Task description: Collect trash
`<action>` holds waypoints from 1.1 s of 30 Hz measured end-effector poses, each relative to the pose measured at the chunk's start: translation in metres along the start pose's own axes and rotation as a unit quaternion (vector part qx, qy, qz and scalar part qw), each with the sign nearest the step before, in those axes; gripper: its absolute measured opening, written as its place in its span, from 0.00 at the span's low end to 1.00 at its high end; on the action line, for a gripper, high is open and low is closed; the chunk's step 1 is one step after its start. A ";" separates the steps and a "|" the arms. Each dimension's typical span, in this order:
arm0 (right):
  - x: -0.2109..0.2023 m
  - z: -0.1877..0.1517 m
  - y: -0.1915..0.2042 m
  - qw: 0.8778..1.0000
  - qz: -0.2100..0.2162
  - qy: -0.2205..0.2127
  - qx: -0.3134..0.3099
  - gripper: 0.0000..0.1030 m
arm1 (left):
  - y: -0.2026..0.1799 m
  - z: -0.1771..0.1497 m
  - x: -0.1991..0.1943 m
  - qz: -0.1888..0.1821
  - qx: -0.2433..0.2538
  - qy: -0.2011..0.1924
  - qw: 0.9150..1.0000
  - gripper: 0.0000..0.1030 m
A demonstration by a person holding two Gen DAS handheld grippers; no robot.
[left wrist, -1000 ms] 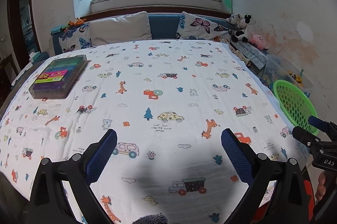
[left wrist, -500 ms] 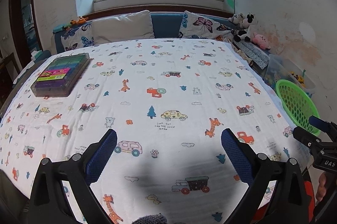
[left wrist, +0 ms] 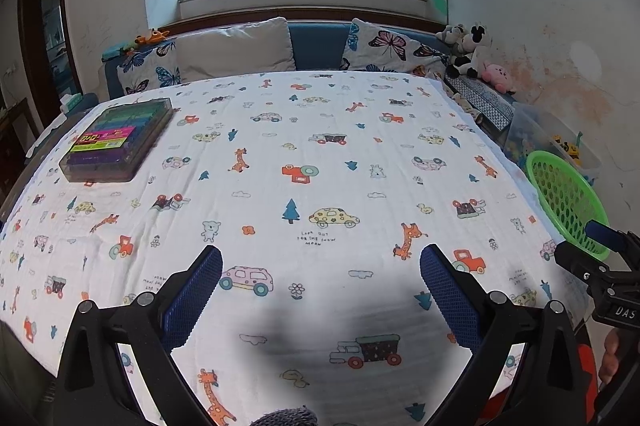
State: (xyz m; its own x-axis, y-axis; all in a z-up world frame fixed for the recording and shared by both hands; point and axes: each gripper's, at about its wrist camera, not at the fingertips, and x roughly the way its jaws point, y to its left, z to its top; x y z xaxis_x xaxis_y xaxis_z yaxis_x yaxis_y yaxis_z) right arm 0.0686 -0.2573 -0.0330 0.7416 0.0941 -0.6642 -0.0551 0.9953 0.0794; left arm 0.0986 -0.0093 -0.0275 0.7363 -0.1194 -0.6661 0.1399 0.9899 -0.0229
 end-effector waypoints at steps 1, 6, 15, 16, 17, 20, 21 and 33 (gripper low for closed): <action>0.000 0.000 0.000 1.000 0.000 0.000 0.001 0.96 | 0.000 0.000 0.000 0.000 0.000 0.000 1.000 0.93; 0.001 0.000 0.000 1.000 0.001 0.000 0.000 0.96 | 0.000 -0.002 0.001 0.001 -0.002 0.002 1.000 0.93; 0.003 -0.001 0.002 1.000 0.003 0.002 -0.001 0.96 | 0.001 -0.003 0.002 0.002 -0.003 0.004 1.000 0.93; 0.003 -0.001 0.002 1.000 0.004 0.002 -0.001 0.96 | 0.001 -0.003 0.002 0.001 -0.003 0.004 1.000 0.93; 0.004 -0.002 0.002 1.000 0.004 0.001 -0.001 0.96 | 0.001 -0.003 0.002 0.001 -0.003 0.004 1.000 0.93; 0.004 -0.002 0.002 1.000 0.004 0.001 -0.001 0.96 | 0.001 -0.004 0.001 0.003 -0.003 0.002 1.000 0.93; 0.003 -0.003 0.002 1.000 0.004 0.001 -0.001 0.96 | 0.001 -0.003 0.001 0.002 -0.003 0.002 1.000 0.93; -0.001 -0.003 -0.002 1.000 -0.001 -0.001 0.002 0.96 | 0.001 -0.003 -0.001 0.004 -0.003 -0.001 1.000 0.93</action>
State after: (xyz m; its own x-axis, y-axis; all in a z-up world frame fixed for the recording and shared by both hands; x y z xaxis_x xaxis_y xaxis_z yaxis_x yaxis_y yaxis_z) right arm 0.0659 -0.2591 -0.0349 0.7430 0.0914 -0.6630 -0.0506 0.9955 0.0805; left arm 0.0957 -0.0083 -0.0287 0.7389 -0.1125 -0.6643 0.1312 0.9911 -0.0219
